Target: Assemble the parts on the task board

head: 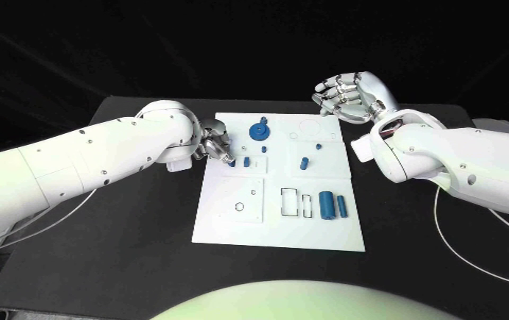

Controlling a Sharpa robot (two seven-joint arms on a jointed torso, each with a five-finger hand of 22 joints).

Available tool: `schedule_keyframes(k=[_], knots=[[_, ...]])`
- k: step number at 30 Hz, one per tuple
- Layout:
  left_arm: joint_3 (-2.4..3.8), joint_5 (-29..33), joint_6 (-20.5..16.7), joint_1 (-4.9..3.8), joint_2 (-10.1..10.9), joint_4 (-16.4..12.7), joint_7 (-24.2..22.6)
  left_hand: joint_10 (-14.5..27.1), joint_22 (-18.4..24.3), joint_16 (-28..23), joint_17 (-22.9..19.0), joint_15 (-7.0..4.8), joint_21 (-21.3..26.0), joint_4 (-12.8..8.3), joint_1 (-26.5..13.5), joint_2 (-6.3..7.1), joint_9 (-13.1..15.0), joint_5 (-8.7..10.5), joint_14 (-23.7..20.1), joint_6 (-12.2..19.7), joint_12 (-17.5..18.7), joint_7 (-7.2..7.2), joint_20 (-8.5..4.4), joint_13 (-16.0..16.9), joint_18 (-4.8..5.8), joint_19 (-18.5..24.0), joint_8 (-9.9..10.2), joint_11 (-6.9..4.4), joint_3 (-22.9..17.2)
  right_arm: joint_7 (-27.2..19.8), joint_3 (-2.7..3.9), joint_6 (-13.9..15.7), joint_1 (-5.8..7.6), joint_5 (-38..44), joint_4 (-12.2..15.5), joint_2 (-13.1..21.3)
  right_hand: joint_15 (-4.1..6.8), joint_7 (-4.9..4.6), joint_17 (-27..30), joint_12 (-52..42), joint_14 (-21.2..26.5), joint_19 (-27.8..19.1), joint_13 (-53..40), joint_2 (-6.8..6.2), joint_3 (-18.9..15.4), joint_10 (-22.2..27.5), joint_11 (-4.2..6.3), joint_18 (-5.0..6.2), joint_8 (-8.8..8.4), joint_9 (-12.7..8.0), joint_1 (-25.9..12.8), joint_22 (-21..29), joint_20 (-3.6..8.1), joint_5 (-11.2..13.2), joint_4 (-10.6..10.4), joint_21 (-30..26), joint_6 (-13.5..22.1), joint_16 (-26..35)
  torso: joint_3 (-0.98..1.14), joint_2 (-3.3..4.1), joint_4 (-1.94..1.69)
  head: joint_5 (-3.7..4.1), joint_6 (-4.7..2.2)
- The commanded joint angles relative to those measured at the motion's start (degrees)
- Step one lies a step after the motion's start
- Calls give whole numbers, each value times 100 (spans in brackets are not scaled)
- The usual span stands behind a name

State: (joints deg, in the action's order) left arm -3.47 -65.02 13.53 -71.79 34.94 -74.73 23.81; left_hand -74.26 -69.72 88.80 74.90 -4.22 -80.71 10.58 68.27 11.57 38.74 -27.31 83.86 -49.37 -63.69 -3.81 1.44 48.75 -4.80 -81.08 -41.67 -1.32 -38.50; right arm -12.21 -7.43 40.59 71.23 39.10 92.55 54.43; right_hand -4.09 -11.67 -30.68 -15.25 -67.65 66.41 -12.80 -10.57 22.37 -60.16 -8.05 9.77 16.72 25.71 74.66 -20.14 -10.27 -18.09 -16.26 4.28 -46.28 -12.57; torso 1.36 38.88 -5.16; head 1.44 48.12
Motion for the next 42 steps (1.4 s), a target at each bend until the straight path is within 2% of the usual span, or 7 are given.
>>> schedule_keyframes(k=[1,4,5,7,26,37,42], knots=[[-13,143,118,20,-39,-18,98,-52,-21,35,1337,-50,-28,-774,-72,-2,13,-29,568,-121,-16,69,-20,1,74,-42,-37,1,-716,-56,1,-34,-2,4,5,-2,-47,-53,12,21,-4,1,14,-13,-10,-27,-5,72,-19,-8,-8,16,-28,-31,6,-28,30,38,1,5,4,2,1],[-13,153,78,20,-55,-4,149,-87,-44,42,1350,-65,-37,-746,-112,-9,49,-25,571,-147,-23,94,-29,16,79,-54,-59,-19,-651,-55,1,-34,-1,4,8,-1,-47,-53,12,21,-4,1,14,-13,-10,-27,-5,72,-19,-8,-8,16,-28,-31,6,-28,30,38,2,3,5,1,5],[-12,156,69,20,-61,1,163,-208,-57,45,1356,-77,-42,-731,-137,-4,73,-20,573,-175,-228,114,-36,340,81,-60,-76,-35,-603,-54,1,-33,-1,4,9,0,-49,-55,18,22,-1,-2,25,-13,-13,-28,-6,72,-20,-11,-9,30,-30,-32,7,-33,31,48,2,3,3,5,6],[-12,158,52,20,-69,5,181,-230,-69,50,1366,-82,-47,-723,-146,-6,81,-19,575,-186,-264,122,-39,396,83,-66,-82,-40,-587,-53,1,-32,-1,4,10,1,-49,-55,18,22,-1,-2,25,-13,-13,-28,-6,72,-20,-11,-9,30,-30,-32,7,-33,31,48,2,4,1,9,5],[-15,201,17,19,-218,146,333,-276,-107,58,1380,-121,-60,-559,-300,-33,150,24,579,-230,-324,181,-71,508,91,-89,-82,-84,-352,-39,1,-27,4,4,26,12,-61,-60,49,29,18,-17,77,-13,-23,-27,-13,71,-22,-26,-8,98,-42,-41,9,-54,31,99,-2,3,-3,40,14],[-40,235,59,19,-246,213,421,-239,-100,47,1359,-145,-46,-305,-518,14,181,75,573,-270,-292,219,-97,511,91,-90,-14,-111,18,-42,1,-38,6,4,27,17,-76,-72,79,41,40,-42,131,-16,-44,-9,-27,70,-29,-43,-22,170,-57,-43,5,-64,43,151,-6,-1,-2,57,20],[-42,240,5,19,-227,216,444,-212,-110,39,1341,-147,-43,-66,-694,61,178,98,568,-322,-272,221,-102,513,93,-97,53,-112,334,-53,1,-48,6,0,26,18,-129,-98,183,61,163,-185,286,-1,-82,30,-62,68,-29,-83,-20,392,-114,-47,10,-73,53,323,-6,-3,-7,61,16]])
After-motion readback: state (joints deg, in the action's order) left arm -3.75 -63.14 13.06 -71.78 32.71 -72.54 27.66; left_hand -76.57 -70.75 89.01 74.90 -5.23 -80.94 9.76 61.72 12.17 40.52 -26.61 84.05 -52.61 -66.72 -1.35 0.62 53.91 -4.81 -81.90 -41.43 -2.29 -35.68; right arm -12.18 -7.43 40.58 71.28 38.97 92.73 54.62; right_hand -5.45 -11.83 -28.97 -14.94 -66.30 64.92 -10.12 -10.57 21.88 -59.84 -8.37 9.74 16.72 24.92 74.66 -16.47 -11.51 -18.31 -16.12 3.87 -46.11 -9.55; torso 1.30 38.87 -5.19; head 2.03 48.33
